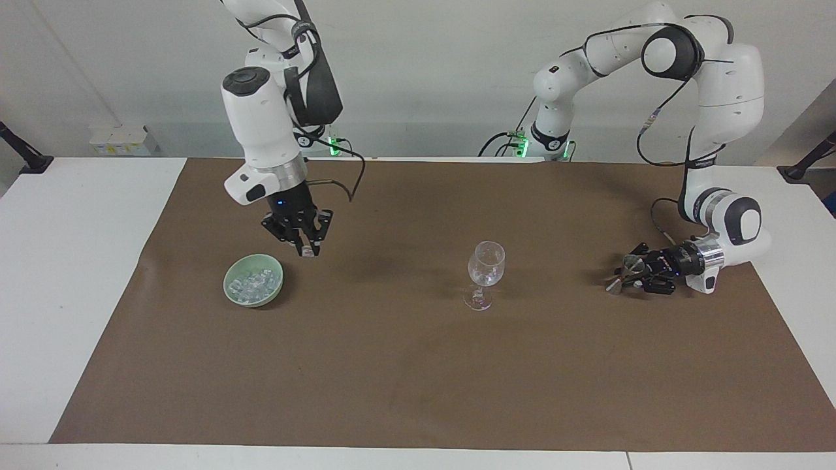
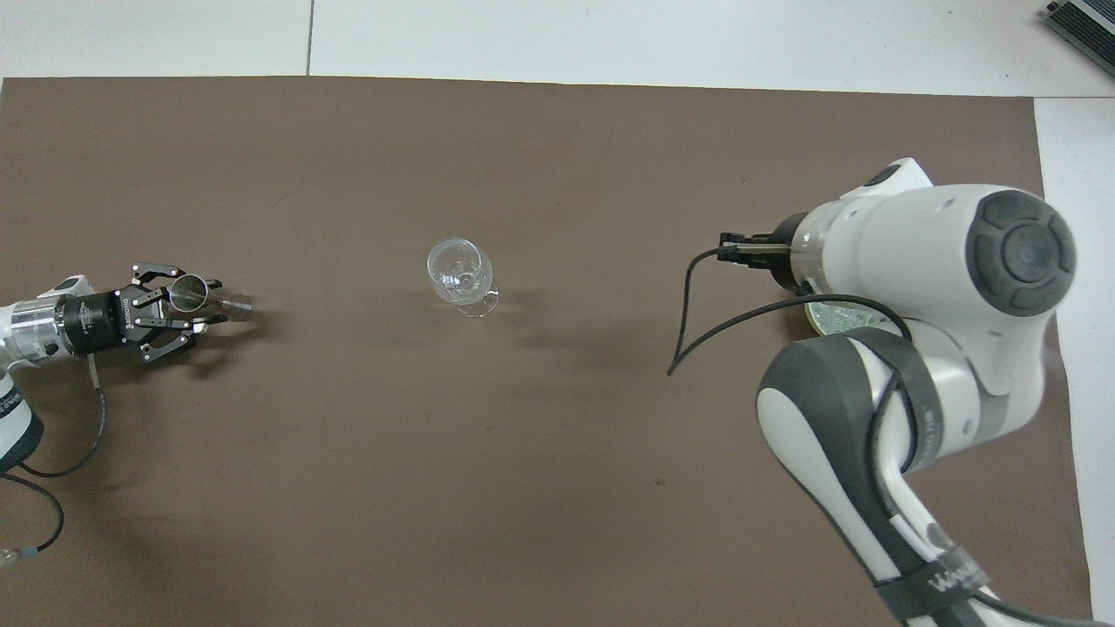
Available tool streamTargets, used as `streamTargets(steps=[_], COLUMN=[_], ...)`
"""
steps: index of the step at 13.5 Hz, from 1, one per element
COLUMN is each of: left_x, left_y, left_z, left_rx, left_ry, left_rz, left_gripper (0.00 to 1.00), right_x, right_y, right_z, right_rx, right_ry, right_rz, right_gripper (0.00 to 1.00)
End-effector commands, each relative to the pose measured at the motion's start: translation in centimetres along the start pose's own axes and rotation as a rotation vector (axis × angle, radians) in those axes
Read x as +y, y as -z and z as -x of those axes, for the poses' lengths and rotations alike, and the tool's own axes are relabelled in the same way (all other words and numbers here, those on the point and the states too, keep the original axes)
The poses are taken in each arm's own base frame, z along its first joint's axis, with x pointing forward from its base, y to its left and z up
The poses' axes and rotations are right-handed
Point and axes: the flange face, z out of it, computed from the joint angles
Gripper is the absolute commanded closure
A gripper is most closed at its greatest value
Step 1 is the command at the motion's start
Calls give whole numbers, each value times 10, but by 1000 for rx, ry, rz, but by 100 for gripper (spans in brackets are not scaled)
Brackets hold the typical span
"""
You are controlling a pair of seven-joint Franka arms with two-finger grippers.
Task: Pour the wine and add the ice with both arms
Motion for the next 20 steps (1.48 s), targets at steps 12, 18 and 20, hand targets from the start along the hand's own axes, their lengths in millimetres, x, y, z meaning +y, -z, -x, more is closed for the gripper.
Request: streamTargets(steps=[12,18,20], left_x=[45,69,71], left_y=[62,77,71], left_z=[69,181,221], left_rx=[316,578,653], left_ry=[-224,-465,-523], left_rz=[-252,-413,-452], left_gripper=[0,0,0], right_x=[-215,-243,-247], right_y=[-16,-39,-42], right_z=[17,36,40], right_rx=[31,24,26], right_ry=[-112,-95,-79], right_rz=[-253,-240,-233], right_gripper=[100,100,100])
